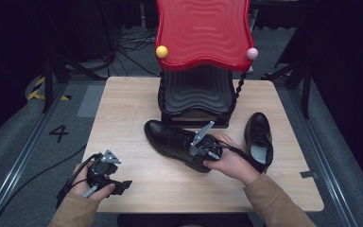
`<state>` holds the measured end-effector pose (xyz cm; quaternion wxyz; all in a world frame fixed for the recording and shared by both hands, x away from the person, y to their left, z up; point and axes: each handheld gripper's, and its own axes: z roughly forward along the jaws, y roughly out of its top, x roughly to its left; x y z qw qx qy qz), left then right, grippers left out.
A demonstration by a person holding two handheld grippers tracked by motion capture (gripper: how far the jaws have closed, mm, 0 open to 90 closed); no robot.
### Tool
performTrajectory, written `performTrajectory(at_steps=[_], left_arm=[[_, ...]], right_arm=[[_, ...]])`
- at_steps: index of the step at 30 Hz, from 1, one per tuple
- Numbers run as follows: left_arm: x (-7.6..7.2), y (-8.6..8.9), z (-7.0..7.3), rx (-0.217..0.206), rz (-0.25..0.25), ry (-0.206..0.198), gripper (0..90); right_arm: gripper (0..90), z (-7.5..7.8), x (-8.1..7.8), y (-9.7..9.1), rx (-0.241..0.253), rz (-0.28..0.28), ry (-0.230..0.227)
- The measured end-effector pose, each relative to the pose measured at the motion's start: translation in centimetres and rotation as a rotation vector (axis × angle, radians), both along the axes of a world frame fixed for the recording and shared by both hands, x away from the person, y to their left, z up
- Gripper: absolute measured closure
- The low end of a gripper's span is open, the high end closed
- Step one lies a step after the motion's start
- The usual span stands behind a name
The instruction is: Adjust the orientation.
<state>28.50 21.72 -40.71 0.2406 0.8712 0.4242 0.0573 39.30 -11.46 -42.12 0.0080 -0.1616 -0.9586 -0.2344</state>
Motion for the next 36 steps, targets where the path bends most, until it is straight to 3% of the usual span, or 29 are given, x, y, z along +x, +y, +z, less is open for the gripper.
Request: performTrajectory(at_steps=[10, 17, 24, 28, 36], left_arm=[[0.1, 0.2, -0.1, -0.002, 0.01, 0.002, 28.3], [0.9, -0.3, -0.1, -0.003, -0.012, -0.002, 28.3], [2.3, -1.5, -0.1, -0.004, -0.057, 0.001, 28.3], [3.1, -2.2, 0.0, -0.003, -0.078, 0.004, 28.3], [5.3, -4.6, 0.1, -0.001, -0.151, 0.002, 28.2]], right_arm=[[85.3, 0.4, -0.9, 0.7, 0.003, 0.038, -0.068], [85.3, 2.4, -2.6, 0.2, 0.071, 0.024, -0.084], [85.1, 5.1, -5.3, -2.1, 0.061, -0.035, -0.085], [85.1, 5.7, -6.7, -3.5, 0.045, -0.067, -0.08], [84.9, 5.5, -8.2, -5.2, 0.004, -0.152, -0.064]])
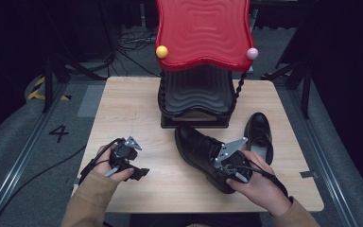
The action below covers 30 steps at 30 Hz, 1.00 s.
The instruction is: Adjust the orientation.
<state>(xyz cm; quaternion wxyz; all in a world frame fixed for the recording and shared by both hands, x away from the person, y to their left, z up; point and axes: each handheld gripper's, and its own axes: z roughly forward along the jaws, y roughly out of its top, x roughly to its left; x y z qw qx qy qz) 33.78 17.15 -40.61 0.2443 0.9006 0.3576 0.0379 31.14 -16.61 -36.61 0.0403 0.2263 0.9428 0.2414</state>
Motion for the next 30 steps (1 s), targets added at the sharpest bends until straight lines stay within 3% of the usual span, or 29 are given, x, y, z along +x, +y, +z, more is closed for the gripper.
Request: performTrajectory(at_steps=[8, 14, 23, 25, 26, 30], left_arm=[[1.6, -1.9, 0.0, 0.009, -0.054, 0.0, 28.1], [1.9, -2.4, 0.1, -0.001, -0.069, 0.005, 28.0], [2.0, -2.4, 0.1, 0.0, -0.073, 0.003, 28.0], [2.0, -2.4, 0.1, -0.001, -0.073, 0.004, 28.0], [2.0, -2.5, 0.1, -0.002, -0.073, 0.006, 28.0], [2.0, -2.4, 0.1, 0.0, -0.071, 0.006, 27.9]], right_arm=[[83.8, -1.8, -0.2, -1.5, -0.058, -0.137, 0.044], [84.1, -2.7, -0.5, -1.7, -0.088, -0.175, 0.095], [83.0, -3.0, -1.2, -1.4, -0.073, -0.175, 0.167], [77.8, -3.2, -1.2, -1.4, -0.073, -0.167, 0.219], [73.6, -3.2, -1.2, -1.4, -0.048, -0.161, 0.238], [64.4, -2.5, -1.0, -1.9, 0.003, -0.175, 0.208]])
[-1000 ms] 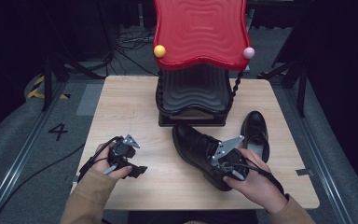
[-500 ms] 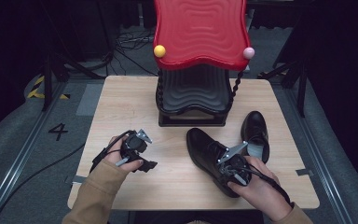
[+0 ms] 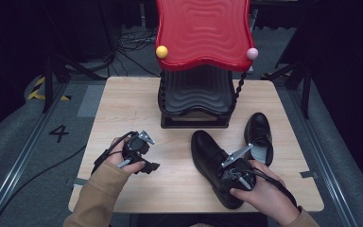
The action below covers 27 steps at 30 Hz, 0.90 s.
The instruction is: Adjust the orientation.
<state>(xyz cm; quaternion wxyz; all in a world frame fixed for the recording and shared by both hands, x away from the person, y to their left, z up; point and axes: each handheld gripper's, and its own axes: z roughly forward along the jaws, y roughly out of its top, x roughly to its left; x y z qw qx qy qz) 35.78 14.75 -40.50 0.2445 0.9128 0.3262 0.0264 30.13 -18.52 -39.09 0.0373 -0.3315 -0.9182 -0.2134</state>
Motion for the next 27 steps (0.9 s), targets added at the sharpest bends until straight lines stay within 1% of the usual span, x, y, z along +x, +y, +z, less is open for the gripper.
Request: performTrajectory(at_steps=[1, 2, 3, 4, 5, 6, 7, 9, 11, 12, 13, 14, 15, 16, 17, 18, 19, 20, 22, 23, 27], left_arm=[[0.0, 0.0, 0.0, -0.004, 0.001, 0.001, 27.9], [0.0, 0.1, 0.0, -0.005, 0.003, 0.0, 28.0], [0.0, 0.1, 0.0, -0.005, 0.003, 0.0, 27.9], [0.0, 0.1, 0.0, -0.004, 0.006, 0.003, 28.0], [0.0, 0.1, 0.0, -0.004, 0.006, 0.003, 28.0], [0.0, 0.1, 0.0, -0.003, 0.008, 0.005, 28.0], [0.0, 0.1, 0.0, -0.003, 0.008, 0.007, 27.9], [0.1, 0.1, -0.1, -0.003, 0.005, 0.002, 27.9], [0.0, 0.1, -0.1, -0.002, 0.005, 0.005, 27.9], [0.0, 0.1, -0.1, -0.002, 0.003, 0.006, 28.0], [0.0, 0.1, -0.1, -0.002, 0.003, 0.006, 27.9], [0.0, 0.1, -0.1, -0.002, 0.003, 0.006, 28.0], [0.0, 0.1, -0.1, -0.002, 0.003, 0.006, 27.9], [0.1, 0.1, -0.1, -0.004, 0.004, 0.007, 27.9], [0.1, 0.1, -0.1, -0.004, 0.004, 0.007, 27.9], [0.1, 0.1, -0.1, -0.002, 0.004, 0.006, 27.9], [0.1, 0.1, -0.2, 0.001, 0.005, 0.004, 27.9], [0.2, 0.0, -0.2, -0.001, 0.004, 0.007, 27.9], [0.2, 0.0, -0.2, -0.001, 0.005, 0.013, 27.9], [0.2, 0.0, -0.2, -0.001, 0.005, 0.013, 27.9], [0.2, 0.0, -0.3, -0.001, 0.006, 0.015, 27.8]], right_arm=[[64.4, 0.0, 0.0, 0.0, 0.0, 0.0, 0.0], [61.0, 0.3, 0.2, -0.5, 0.026, -0.012, -0.004], [61.0, 0.3, 0.2, -0.5, 0.026, -0.012, -0.004], [58.5, 0.7, 0.3, -1.0, 0.053, -0.017, -0.023], [58.5, 0.7, 0.3, -1.0, 0.053, -0.017, -0.023], [57.4, 1.2, 0.5, -1.5, 0.092, -0.025, -0.038], [56.2, 1.4, 0.6, -1.8, 0.112, -0.033, -0.044], [56.1, 1.9, 0.7, -2.4, 0.137, -0.054, -0.049], [55.8, 2.4, 1.0, -3.2, 0.155, -0.07, -0.086], [55.8, 2.5, 1.1, -3.5, 0.162, -0.086, -0.096], [55.2, 2.6, 1.3, -3.8, 0.163, -0.099, -0.099], [54.4, 2.7, 1.5, -4.2, 0.166, -0.114, -0.121], [54.4, 2.7, 1.5, -4.2, 0.166, -0.114, -0.121], [52.7, 2.8, 2.0, -5.0, 0.162, -0.152, -0.165], [52.6, 2.8, 2.2, -5.3, 0.153, -0.168, -0.174], [52.6, 2.8, 2.2, -5.3, 0.153, -0.168, -0.174], [52.4, 2.8, 2.3, -5.7, 0.141, -0.19, -0.186], [51.7, 2.8, 2.8, -6.5, 0.122, -0.241, -0.2], [51.7, 2.7, 3.0, -7.0, 0.12, -0.274, -0.198], [51.7, 2.7, 3.0, -7.0, 0.12, -0.274, -0.198], [51.7, 2.5, 3.5, -8.1, 0.119, -0.348, -0.206]])
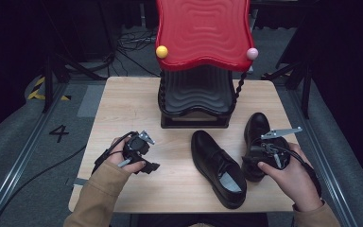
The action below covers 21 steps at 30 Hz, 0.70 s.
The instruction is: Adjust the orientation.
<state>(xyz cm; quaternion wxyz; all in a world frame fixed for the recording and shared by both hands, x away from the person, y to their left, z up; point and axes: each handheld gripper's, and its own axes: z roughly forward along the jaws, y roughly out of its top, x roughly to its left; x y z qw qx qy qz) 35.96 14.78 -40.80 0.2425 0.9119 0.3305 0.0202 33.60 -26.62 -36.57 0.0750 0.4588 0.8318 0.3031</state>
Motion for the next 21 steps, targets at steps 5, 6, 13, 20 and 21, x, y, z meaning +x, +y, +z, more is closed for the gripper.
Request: performTrajectory(at_steps=[5, 6, 13, 20, 21], left_arm=[[0.1, 0.0, -0.1, -0.001, 0.0, 0.0, 27.8], [0.1, 0.0, -0.1, 0.0, -0.002, 0.003, 27.8], [0.1, -0.1, -0.1, 0.003, -0.004, 0.001, 27.8], [0.2, -0.2, -0.3, 0.015, -0.004, 0.0, 27.8], [0.2, -0.2, -0.3, 0.01, -0.004, 0.006, 27.8]], right_arm=[[50.5, -0.6, 0.3, -0.7, -0.018, -0.068, 0.06], [50.4, -0.8, 0.4, -0.8, -0.025, -0.074, 0.069], [47.8, -2.5, 1.1, -0.6, -0.048, -0.093, 0.137], [54.7, -4.8, 2.3, 0.1, -0.1, -0.09, 0.134], [58.6, -5.2, 2.5, 0.2, -0.118, -0.084, 0.146]])
